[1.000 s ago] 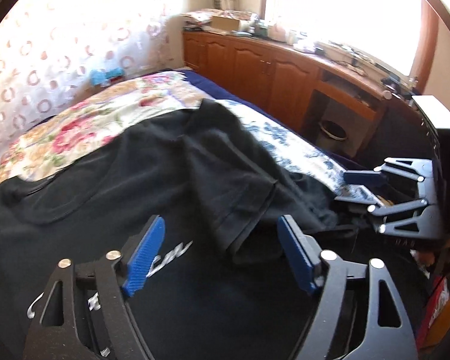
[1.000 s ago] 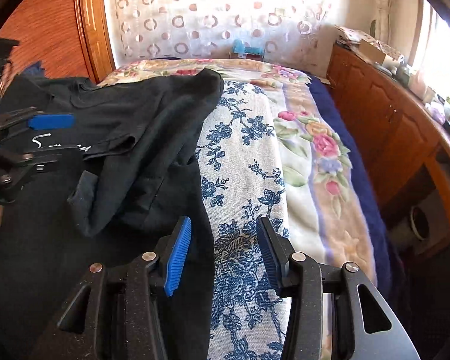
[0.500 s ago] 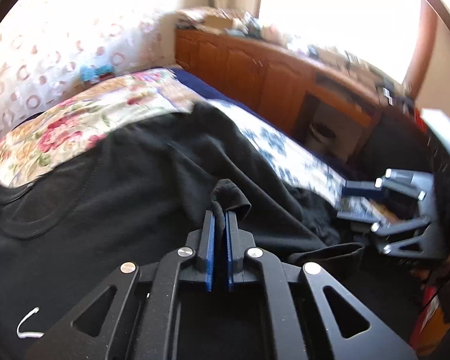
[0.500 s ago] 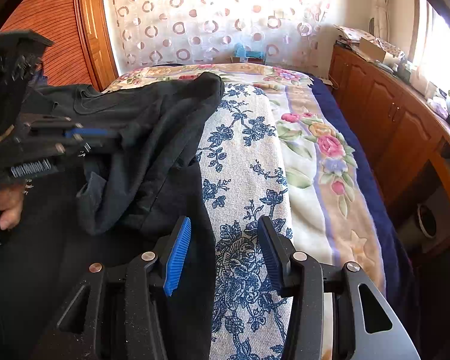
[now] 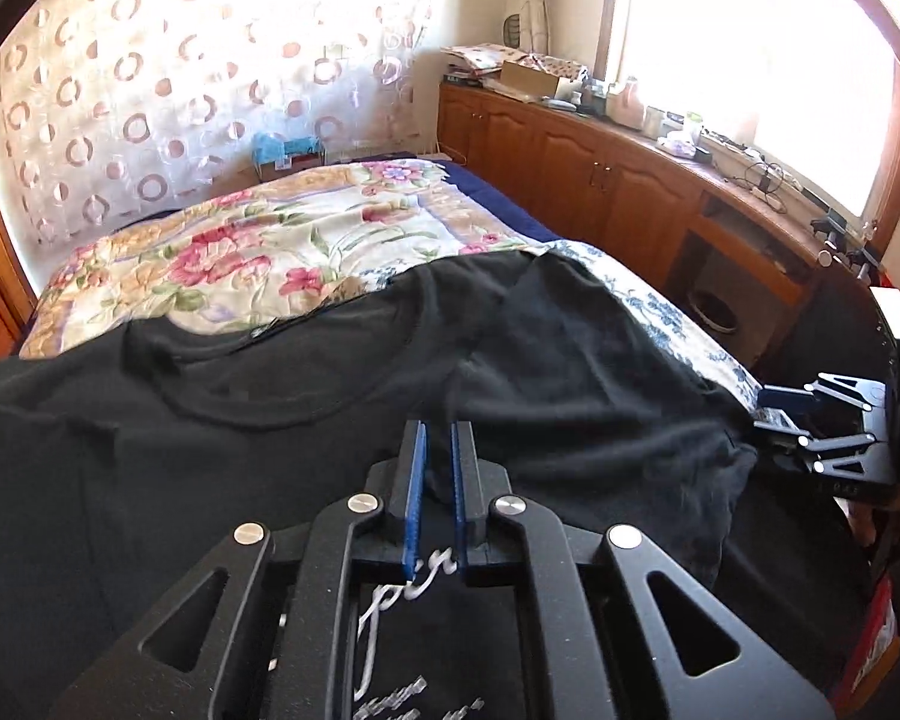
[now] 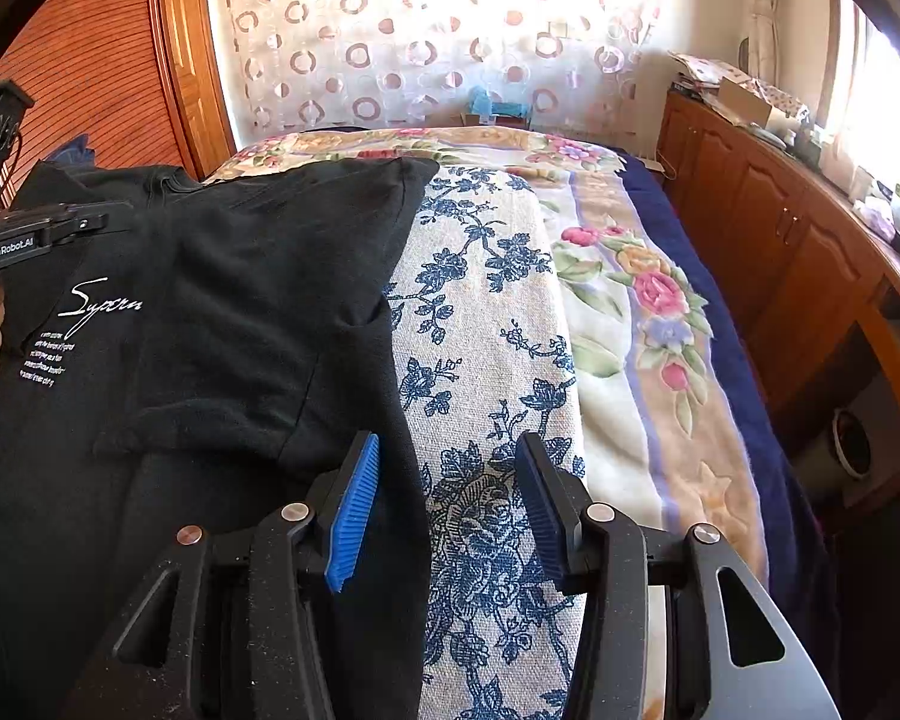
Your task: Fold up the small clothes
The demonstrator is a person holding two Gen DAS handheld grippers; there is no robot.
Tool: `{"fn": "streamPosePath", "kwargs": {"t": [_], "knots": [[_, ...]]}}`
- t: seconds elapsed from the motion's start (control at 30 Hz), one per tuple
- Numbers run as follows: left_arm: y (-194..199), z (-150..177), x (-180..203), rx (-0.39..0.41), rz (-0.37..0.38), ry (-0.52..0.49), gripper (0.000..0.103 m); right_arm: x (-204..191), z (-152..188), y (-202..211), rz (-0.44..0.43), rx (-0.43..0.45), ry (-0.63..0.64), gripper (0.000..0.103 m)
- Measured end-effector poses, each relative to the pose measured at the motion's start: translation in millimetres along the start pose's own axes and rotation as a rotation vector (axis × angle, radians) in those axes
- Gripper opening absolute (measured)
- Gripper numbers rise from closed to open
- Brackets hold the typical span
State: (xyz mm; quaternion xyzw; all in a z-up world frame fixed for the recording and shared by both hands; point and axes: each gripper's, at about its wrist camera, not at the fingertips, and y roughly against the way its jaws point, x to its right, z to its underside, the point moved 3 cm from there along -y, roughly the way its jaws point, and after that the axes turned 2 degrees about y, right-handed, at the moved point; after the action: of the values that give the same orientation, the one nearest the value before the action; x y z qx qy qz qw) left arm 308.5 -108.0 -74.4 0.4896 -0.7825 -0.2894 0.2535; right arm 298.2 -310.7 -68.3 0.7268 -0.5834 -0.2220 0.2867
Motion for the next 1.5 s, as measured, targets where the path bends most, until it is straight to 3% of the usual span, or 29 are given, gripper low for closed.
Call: {"fn": "streamPosePath", "kwargs": {"t": [0.1, 0.17, 0.2, 0.23, 0.33, 0.6, 0.83, 1.03, 1.3, 1.5], "knots": [[12.9, 10.0, -12.9, 0.007, 0.000, 0.006, 0.043, 0.2, 0.1, 0.0, -0.001, 0.000, 0.000, 0.049], [22.9, 15.9, -19.2, 0.012, -0.018, 0.000, 0.057, 0.0, 0.1, 0.1, 0.000, 0.000, 0.001, 0.049], [29.2, 18.9, -23.3, 0.024, -0.032, 0.002, 0.073, 0.2, 0.1, 0.1, 0.000, 0.000, 0.001, 0.049], [38.8, 22.7, -28.8, 0.045, -0.047, 0.004, 0.080, 0.2, 0.1, 0.0, 0.001, 0.000, 0.002, 0.049], [60.1, 28.9, -48.2, 0.054, -0.090, 0.016, 0.085, 0.9, 0.0, -0.1, 0.000, 0.000, 0.003, 0.049], [96.1, 39.9, -98.4, 0.051, -0.224, 0.072, 0.085, 1.5, -0.1, -0.2, -0.002, 0.000, 0.004, 0.049], [122.4, 34.4, -132.1, 0.098, -0.270, 0.112, 0.085, 3.7, -7.8, 0.2, -0.017, -0.014, 0.053, 0.050], [121.6, 28.1, -156.7, 0.095, -0.312, 0.126, 0.084, 5.6, -44.3, -3.7, -0.061, 0.022, 0.074, 0.054], [120.8, 19.8, -185.5, 0.100, -0.316, 0.166, 0.074, 5.7, -88.5, -51.4, -0.154, -0.012, 0.052, 0.054], [117.4, 14.5, -200.0, 0.095, -0.320, 0.184, 0.071, 8.2, -115.4, -85.2, -0.136, -0.036, 0.061, 0.054]]}}
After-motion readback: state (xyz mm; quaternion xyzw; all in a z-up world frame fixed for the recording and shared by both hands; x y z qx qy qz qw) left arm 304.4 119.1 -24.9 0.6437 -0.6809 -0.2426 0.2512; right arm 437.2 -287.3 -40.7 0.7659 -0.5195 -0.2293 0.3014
